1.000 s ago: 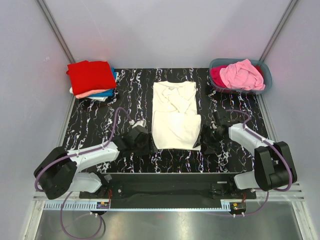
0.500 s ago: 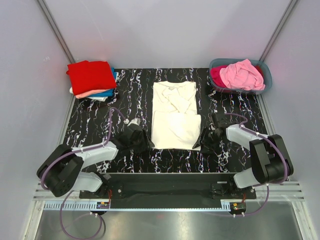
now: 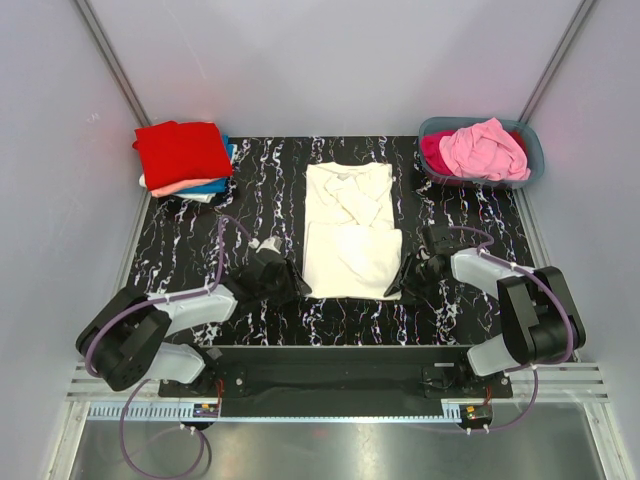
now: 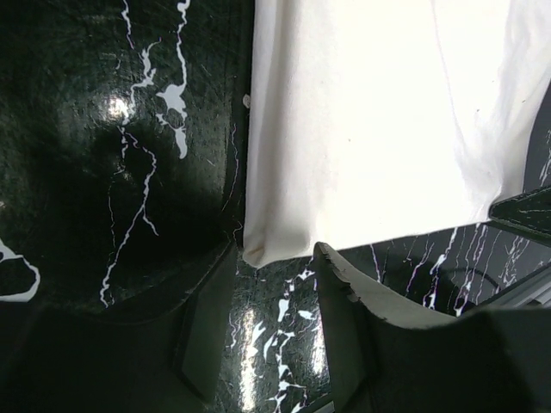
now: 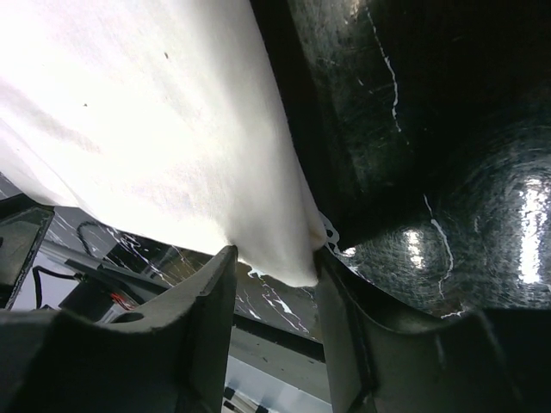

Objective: Fold and stack the t-shirts
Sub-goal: Fold the tshirt

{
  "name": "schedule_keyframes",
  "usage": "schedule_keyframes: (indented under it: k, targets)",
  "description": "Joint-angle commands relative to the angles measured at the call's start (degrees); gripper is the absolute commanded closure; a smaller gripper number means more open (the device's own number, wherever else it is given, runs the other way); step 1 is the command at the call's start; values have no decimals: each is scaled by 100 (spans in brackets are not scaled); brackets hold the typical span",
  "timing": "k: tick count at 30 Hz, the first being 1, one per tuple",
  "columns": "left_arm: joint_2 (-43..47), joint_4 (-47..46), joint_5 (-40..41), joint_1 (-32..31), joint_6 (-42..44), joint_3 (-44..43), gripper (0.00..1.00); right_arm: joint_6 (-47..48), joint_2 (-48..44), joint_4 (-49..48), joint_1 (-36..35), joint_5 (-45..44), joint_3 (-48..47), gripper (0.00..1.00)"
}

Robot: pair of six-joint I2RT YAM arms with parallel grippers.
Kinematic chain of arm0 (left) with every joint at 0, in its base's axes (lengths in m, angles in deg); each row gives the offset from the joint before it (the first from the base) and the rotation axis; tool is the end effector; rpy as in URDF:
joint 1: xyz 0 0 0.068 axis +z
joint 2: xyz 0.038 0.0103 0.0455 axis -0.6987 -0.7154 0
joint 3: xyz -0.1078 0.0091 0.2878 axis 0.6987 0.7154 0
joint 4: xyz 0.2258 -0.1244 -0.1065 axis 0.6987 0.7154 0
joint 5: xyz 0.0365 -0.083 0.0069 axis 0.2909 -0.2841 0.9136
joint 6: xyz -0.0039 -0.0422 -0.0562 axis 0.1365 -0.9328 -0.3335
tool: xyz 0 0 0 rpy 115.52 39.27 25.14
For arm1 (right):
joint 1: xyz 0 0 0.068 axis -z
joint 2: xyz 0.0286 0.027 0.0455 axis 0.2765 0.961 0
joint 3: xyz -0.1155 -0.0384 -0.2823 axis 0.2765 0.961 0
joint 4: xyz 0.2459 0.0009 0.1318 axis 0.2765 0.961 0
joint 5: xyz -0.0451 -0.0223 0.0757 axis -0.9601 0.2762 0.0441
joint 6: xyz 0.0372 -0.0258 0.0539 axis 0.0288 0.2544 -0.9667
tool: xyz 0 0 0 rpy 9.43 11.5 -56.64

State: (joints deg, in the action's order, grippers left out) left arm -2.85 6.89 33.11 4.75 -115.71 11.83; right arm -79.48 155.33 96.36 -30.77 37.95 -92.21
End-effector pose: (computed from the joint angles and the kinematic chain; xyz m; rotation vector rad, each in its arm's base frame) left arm 0.1965 -0.1647 0.1452 -0.2921 2.5041 -0.7750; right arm 0.2427 0.0873 0.1403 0.5074 2.9070 0.7534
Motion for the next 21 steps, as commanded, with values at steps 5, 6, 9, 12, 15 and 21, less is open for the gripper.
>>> schedule_keyframes:
  k: [5, 6, 9, 12, 15, 21]
  targets:
    - [-182, 146, -41, 2, 8, 143, 53, 3, -44, 32, -22, -953, 203, 47]
    - [-208, 137, -42, 11, 8, 143, 53, -15, -53, 41, -22, -971, 212, 47]
    - [-244, 102, -50, 11, 8, 152, 53, -50, -88, 15, -22, -997, 247, 48]
    - [-305, 84, -59, 11, 17, 135, 55, -59, -53, -47, -22, -962, 273, 51]
    - [-367, 58, -77, 11, 25, 108, 58, -67, 0, -82, -22, -945, 273, 57]
    - [-455, 31, -86, 11, 52, 64, 70, -85, 35, -135, -22, -918, 291, 81]
